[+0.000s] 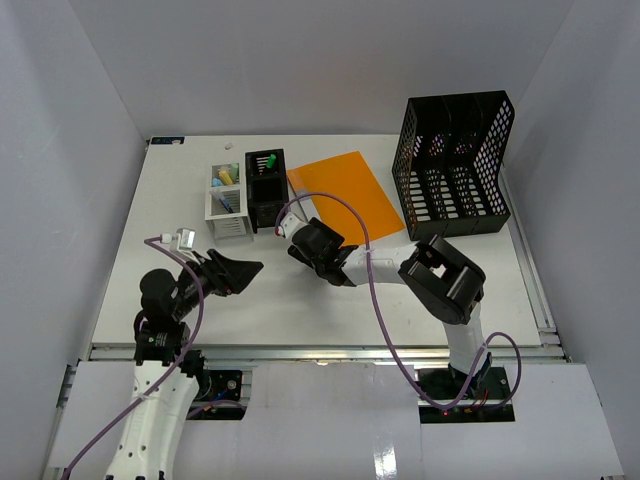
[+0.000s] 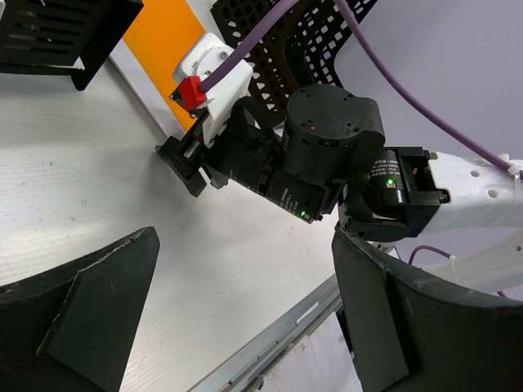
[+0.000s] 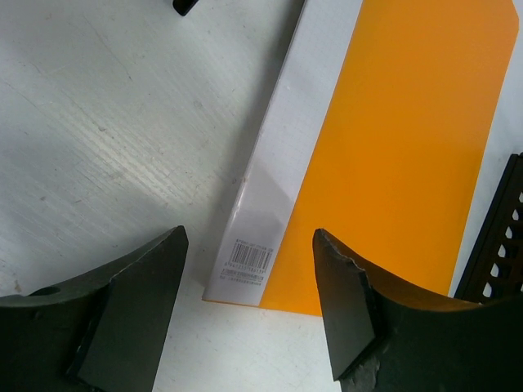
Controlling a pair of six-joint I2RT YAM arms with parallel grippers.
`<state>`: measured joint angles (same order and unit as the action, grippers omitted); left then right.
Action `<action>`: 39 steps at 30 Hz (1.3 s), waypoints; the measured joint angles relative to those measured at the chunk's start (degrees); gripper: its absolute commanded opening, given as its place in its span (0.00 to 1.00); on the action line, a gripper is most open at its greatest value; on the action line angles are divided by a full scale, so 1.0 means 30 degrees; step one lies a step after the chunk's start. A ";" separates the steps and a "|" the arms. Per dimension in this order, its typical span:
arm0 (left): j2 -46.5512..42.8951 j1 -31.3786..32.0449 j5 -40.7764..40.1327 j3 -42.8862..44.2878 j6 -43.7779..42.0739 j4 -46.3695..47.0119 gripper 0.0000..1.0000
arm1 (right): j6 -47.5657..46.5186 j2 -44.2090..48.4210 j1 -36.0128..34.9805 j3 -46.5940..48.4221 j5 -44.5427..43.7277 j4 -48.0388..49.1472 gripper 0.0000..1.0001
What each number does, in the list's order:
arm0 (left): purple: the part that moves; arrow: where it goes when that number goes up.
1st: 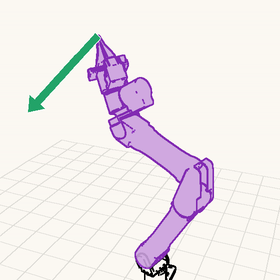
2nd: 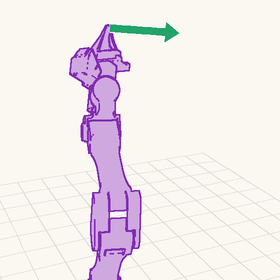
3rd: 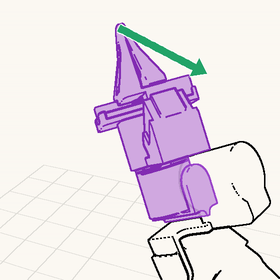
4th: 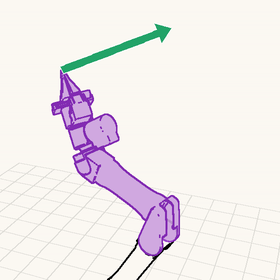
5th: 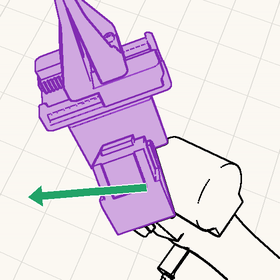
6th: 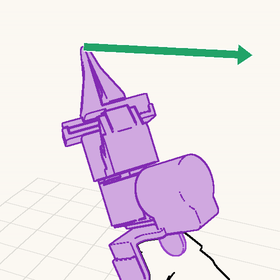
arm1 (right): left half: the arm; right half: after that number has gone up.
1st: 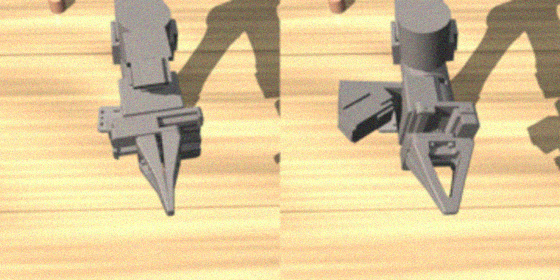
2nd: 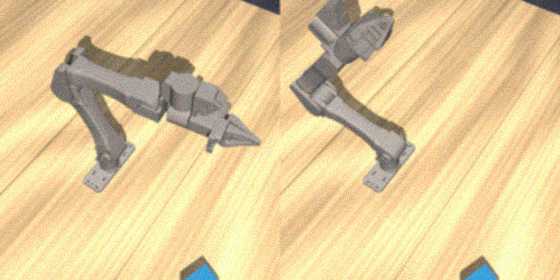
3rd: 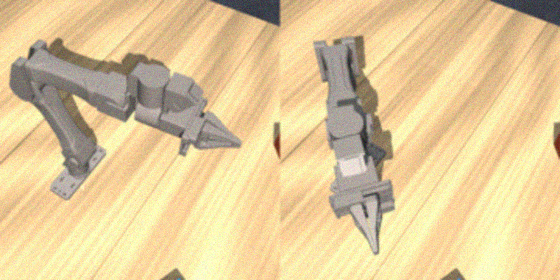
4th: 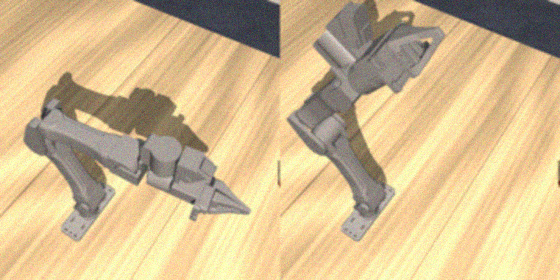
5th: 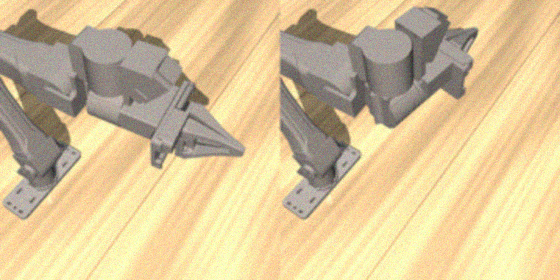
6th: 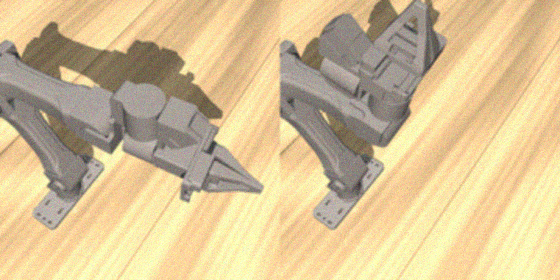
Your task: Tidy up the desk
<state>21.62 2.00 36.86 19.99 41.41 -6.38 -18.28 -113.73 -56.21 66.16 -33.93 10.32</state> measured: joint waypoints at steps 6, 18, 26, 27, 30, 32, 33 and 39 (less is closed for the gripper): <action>-0.0027 0.0000 0.0099 -0.0675 0.0526 0.0429 0.98 | 0.0360 -0.0126 0.0155 0.0269 -0.0026 -0.0288 0.65; 0.0646 0.0000 -0.0044 -0.2574 0.2724 0.2326 0.98 | 0.1779 -0.0284 0.1137 0.0810 0.2274 -0.1501 0.27; 0.3227 0.0134 -0.0398 -0.3183 0.4175 0.4629 0.98 | 0.2288 0.0226 0.1981 0.0935 0.4333 -0.2494 0.09; 0.3648 0.0226 -0.0458 -0.3241 0.4302 0.4973 0.98 | 0.2403 0.0359 0.2216 0.0935 0.4812 -0.2719 0.09; 0.5091 0.0646 -0.0653 -0.3339 0.4637 0.6067 0.98 | 0.2715 0.0668 0.2891 0.0935 0.6094 -0.3310 0.08; 0.6123 0.1256 -0.0998 -0.3377 0.4951 0.6853 0.98 | 0.2981 0.0874 0.3362 0.0935 0.7093 -0.3609 0.08; 0.6602 0.1612 -0.1207 -0.3380 0.5101 0.7235 0.98 | 0.3119 0.0978 0.3569 0.0935 0.7594 -0.3736 0.08; 0.9706 0.4835 -0.3361 -0.3053 0.5583 0.9474 0.98 | 0.3946 0.1397 0.4856 0.0929 1.0749 -0.4400 0.08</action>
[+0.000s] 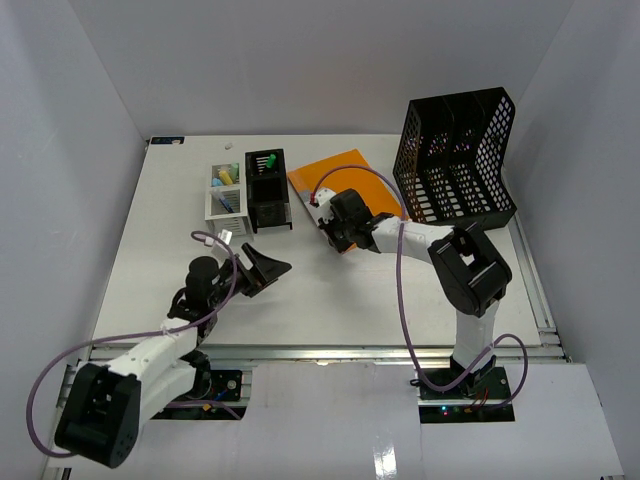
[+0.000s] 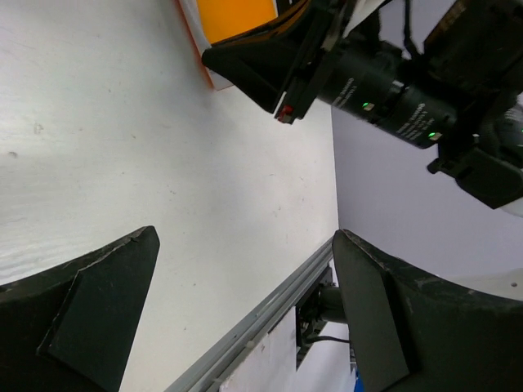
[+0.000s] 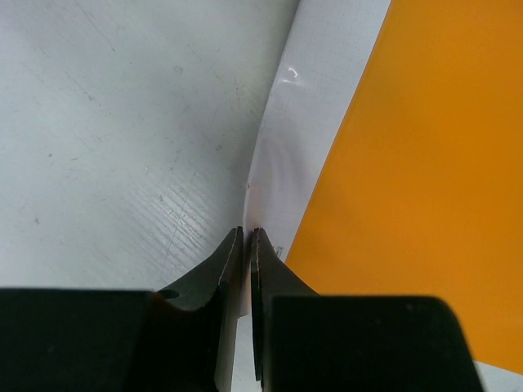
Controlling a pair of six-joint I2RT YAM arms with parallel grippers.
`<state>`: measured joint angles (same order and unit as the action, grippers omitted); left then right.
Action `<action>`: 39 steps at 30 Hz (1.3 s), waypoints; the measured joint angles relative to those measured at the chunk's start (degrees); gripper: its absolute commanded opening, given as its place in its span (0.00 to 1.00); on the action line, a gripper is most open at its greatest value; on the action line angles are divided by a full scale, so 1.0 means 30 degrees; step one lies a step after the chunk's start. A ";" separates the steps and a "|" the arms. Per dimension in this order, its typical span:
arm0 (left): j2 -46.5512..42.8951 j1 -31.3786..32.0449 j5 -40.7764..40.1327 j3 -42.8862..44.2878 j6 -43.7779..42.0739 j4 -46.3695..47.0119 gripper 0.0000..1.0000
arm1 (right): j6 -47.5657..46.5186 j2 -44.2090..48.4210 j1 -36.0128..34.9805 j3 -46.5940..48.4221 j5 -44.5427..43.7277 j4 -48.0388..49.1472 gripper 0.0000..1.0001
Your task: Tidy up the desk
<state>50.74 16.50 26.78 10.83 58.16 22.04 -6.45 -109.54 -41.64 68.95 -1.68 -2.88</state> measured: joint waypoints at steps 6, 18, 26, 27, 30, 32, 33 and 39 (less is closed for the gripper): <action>0.3870 0.2252 -0.2546 0.1302 0.0354 0.1516 0.98 | 0.0811 0.0583 0.0640 -0.0183 0.2349 -0.0549 0.08; 1.1550 0.5166 -0.7195 0.6664 0.1168 0.2833 0.83 | 0.1566 0.1744 0.0781 -0.0858 0.5305 -0.1457 0.08; 1.4047 0.5746 -0.9483 0.8835 0.1559 0.1961 0.81 | 0.1612 0.2550 0.0965 -0.1457 0.6341 -0.1583 0.08; 1.4216 0.5799 -0.9688 0.8996 0.1623 0.1875 0.81 | 0.1613 0.2654 0.1007 -0.1500 0.6469 -0.1576 0.08; 1.4880 0.5824 -1.0046 0.9393 0.1905 0.1726 0.78 | 0.1707 0.2950 0.1106 -0.1660 0.6715 -0.1561 0.08; 1.5445 0.5824 -1.0135 0.9649 0.2128 0.1707 0.74 | 0.1887 0.3078 0.1125 -0.1725 0.6900 -0.1572 0.08; 1.5761 0.5824 -1.0148 0.9782 0.2247 0.1716 0.73 | 0.1949 0.3148 0.1126 -0.1777 0.6984 -0.1567 0.08; 1.7523 0.5874 -1.0085 1.0791 0.2942 0.1924 0.57 | 0.2103 0.3638 0.1126 -0.2178 0.7366 -0.1573 0.08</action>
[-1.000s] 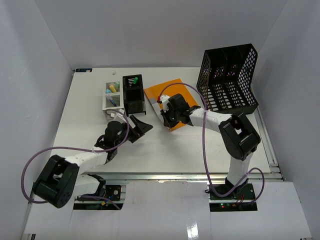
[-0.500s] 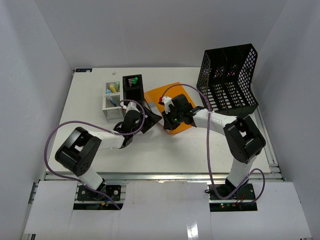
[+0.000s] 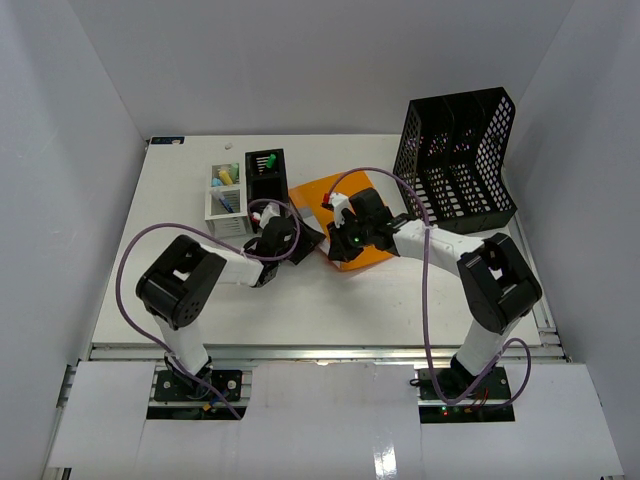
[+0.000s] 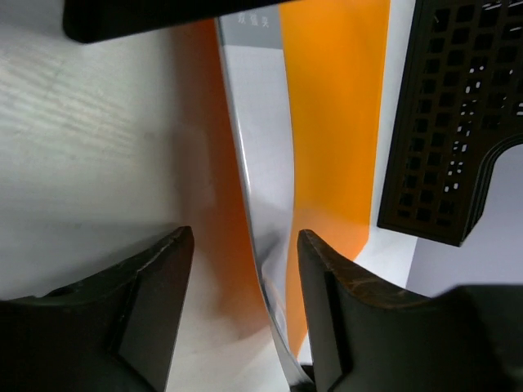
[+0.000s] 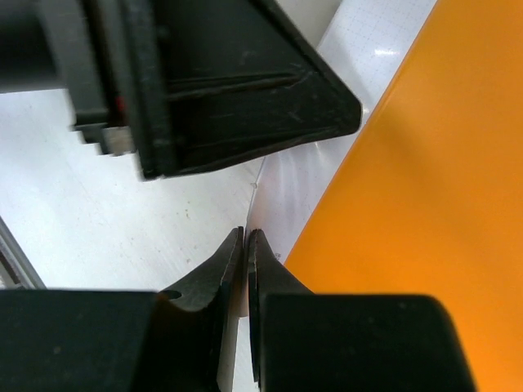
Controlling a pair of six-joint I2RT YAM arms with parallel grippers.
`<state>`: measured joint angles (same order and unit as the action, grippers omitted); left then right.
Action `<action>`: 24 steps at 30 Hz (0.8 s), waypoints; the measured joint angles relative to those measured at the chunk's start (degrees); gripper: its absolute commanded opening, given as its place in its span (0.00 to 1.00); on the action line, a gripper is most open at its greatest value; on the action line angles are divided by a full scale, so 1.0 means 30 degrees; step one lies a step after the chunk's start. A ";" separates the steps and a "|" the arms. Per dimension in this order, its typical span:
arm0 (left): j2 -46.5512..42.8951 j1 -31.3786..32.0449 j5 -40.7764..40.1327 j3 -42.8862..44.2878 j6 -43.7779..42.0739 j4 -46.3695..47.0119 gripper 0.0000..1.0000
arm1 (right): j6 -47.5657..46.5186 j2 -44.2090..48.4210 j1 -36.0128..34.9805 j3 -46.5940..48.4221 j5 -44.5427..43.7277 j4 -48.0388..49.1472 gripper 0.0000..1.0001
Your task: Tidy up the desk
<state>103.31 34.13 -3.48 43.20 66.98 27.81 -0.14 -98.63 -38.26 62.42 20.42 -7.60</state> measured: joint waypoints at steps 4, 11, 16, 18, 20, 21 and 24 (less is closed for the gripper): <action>0.0621 0.0162 0.0156 0.0709 0.0365 0.0344 0.30 | 0.0047 0.0331 0.0000 -0.0135 0.0236 0.0000 0.08; 0.1015 0.0266 0.0981 0.0972 0.0812 0.1661 0.00 | -0.0097 0.1104 0.0195 -0.0547 0.0112 0.0036 0.23; 0.1101 0.0308 0.1807 0.1227 0.0291 0.1908 0.00 | -0.0915 0.1850 0.0107 -0.0778 0.0474 -0.0355 0.87; 0.1055 0.0321 0.2134 0.1383 -0.0424 0.1870 0.00 | -0.1712 0.2451 -0.0027 -0.0743 0.0429 -0.0903 0.90; 0.0865 0.0329 0.2337 0.1399 -0.1141 0.1772 0.00 | -0.3032 0.3110 -0.0129 -0.0509 0.0022 -0.1785 0.90; 0.0717 0.0329 0.2411 0.1399 -0.1525 0.1703 0.00 | -0.3568 0.3395 -0.0124 -0.0342 -0.0274 -0.2199 0.90; 0.0004 0.0327 0.2585 0.1392 -0.2746 0.1339 0.00 | -0.4976 0.4422 0.0200 -0.0085 -0.0890 -0.3054 0.90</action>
<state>103.32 35.11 4.28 47.37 58.75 31.83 -15.06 -85.36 -37.66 62.16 17.74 -16.76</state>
